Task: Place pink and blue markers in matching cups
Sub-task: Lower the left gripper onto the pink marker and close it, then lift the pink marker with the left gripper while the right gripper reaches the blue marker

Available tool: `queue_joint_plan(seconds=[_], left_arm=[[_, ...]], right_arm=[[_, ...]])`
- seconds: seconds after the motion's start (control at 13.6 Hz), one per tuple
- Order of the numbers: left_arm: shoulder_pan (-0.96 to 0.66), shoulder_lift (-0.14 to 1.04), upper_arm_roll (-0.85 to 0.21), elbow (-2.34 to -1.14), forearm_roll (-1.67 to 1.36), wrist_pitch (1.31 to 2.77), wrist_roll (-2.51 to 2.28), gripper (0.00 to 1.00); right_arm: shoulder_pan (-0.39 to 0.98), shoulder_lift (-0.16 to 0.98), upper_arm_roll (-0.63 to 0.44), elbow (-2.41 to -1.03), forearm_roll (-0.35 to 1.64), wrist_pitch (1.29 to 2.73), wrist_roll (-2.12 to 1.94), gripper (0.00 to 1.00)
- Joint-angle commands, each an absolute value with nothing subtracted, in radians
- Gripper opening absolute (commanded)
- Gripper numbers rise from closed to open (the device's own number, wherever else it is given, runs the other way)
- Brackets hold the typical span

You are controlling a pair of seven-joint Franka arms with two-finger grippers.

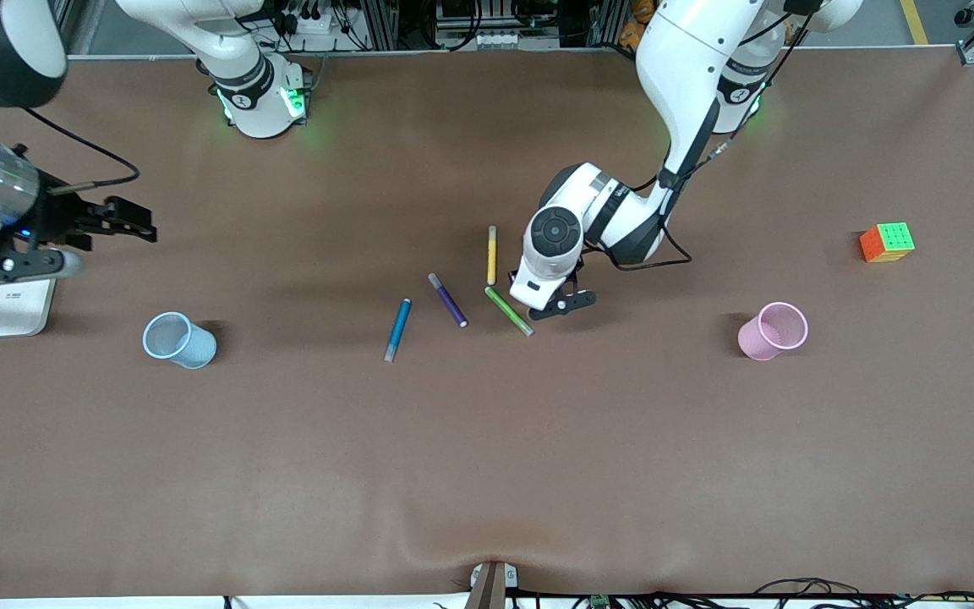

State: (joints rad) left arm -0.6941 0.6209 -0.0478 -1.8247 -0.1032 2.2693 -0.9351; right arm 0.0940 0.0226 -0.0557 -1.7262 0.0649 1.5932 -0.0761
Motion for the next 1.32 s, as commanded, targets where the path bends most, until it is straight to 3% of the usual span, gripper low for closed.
queue_joint_plan(seconds=[0.0, 0.22, 0.37, 0.44, 0.81, 0.88, 0.96, 1.25], left_arm=[[-0.709, 0.618, -0.046, -1.845, -0.109, 2.301, -0.951, 0.71], [-0.707, 0.620, -0.048, -1.845, -0.110, 2.303, -0.951, 0.61], [-0.706, 0.621, -0.048, -1.842, -0.110, 2.304, -0.950, 0.28], [-0.701, 0.621, -0.048, -1.842, -0.110, 2.304, -0.948, 0.21], [-0.704, 0.629, -0.048, -1.835, -0.110, 2.306, -0.937, 0.18], [-0.707, 0.633, -0.048, -1.835, -0.109, 2.316, -0.933, 0.13], [-0.707, 0.634, -0.048, -1.833, -0.109, 2.321, -0.933, 0.02], [-0.686, 0.574, -0.040, -1.833, -0.107, 2.258, -0.933, 0.00]], right_arm=[[0.110, 0.009, -0.061, -1.767, 0.098, 1.634, -0.060, 1.00], [0.175, 0.014, -0.061, -1.822, 0.098, 1.695, 0.038, 1.00], [0.221, 0.029, -0.061, -1.845, 0.098, 1.764, 0.132, 1.00], [0.235, 0.047, -0.061, -1.847, 0.098, 1.790, 0.153, 1.00], [0.330, 0.162, -0.061, -1.829, 0.098, 1.922, 0.328, 1.00], [0.342, 0.196, -0.061, -1.812, 0.098, 1.939, 0.369, 1.00], [0.372, 0.228, -0.061, -1.798, 0.098, 1.953, 0.399, 1.00], [0.448, 0.345, -0.061, -1.787, 0.095, 2.074, 0.451, 1.00]])
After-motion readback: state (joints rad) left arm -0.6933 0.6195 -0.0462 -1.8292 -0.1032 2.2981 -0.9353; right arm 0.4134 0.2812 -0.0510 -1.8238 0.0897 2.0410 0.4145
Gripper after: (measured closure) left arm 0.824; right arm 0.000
